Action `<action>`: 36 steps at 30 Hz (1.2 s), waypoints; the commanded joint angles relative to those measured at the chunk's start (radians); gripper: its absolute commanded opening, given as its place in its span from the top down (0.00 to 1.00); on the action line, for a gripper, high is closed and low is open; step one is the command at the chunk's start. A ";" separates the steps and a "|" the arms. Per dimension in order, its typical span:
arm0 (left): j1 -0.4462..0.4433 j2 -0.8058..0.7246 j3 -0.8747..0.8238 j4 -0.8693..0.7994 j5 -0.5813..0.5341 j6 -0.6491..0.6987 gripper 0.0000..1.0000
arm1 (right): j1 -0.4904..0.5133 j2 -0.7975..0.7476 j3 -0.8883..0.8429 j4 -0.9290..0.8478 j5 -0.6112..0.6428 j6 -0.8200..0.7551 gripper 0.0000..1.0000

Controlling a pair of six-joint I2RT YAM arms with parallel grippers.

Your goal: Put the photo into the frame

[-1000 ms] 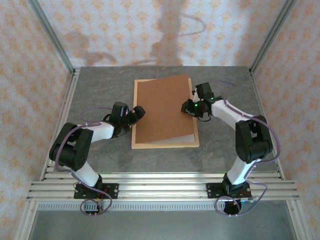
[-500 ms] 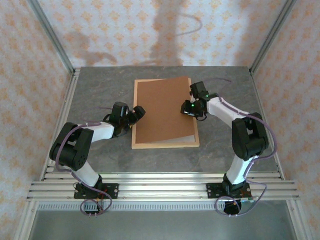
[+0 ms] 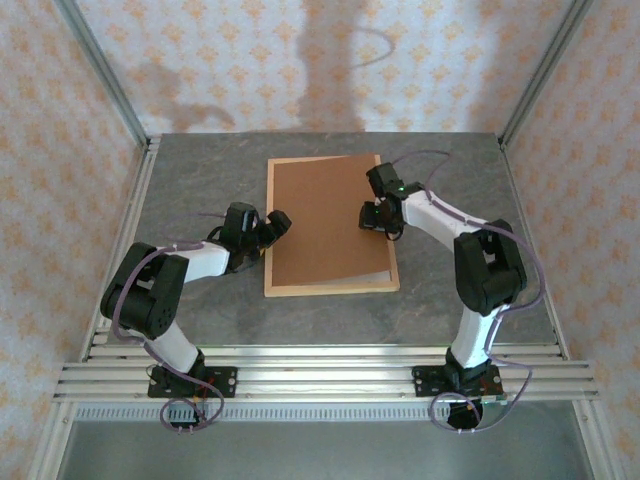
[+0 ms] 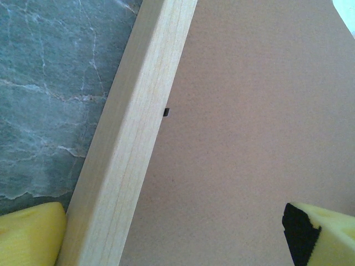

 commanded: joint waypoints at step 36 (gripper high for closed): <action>-0.093 0.092 0.045 0.040 0.158 -0.049 0.04 | 0.103 0.102 0.039 -0.074 0.038 -0.017 0.52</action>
